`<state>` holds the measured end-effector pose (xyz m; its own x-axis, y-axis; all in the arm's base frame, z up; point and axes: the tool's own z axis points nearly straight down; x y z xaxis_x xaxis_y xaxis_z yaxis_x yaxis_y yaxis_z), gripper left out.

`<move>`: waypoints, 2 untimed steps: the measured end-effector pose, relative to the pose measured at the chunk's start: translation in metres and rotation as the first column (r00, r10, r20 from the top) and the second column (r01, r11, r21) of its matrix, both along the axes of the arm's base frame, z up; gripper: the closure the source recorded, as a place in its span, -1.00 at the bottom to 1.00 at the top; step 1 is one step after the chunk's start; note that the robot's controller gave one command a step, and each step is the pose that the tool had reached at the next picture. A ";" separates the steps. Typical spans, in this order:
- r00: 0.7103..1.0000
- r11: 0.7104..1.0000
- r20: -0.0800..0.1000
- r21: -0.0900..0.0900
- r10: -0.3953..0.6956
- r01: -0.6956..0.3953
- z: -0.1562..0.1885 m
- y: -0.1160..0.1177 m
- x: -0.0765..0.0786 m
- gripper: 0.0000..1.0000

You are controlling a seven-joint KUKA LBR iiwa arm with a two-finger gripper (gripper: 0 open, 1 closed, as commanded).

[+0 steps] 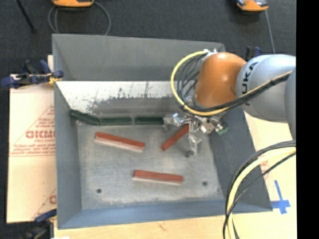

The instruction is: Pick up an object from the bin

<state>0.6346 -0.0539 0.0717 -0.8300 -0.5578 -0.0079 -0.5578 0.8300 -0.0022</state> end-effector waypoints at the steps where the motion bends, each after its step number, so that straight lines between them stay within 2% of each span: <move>1: 1.000 1.000 0.001 0.000 -0.004 0.004 0.001 -0.001 0.002 -1.00; 2: 1.000 1.000 0.001 0.000 -0.006 0.006 0.001 -0.001 0.001 1.00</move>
Offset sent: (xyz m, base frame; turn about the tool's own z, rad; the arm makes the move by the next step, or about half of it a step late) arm 0.0000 0.0000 0.0000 0.0000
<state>0.6360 -0.0548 0.0727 -0.8331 -0.5530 -0.0082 -0.5530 0.8332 -0.0028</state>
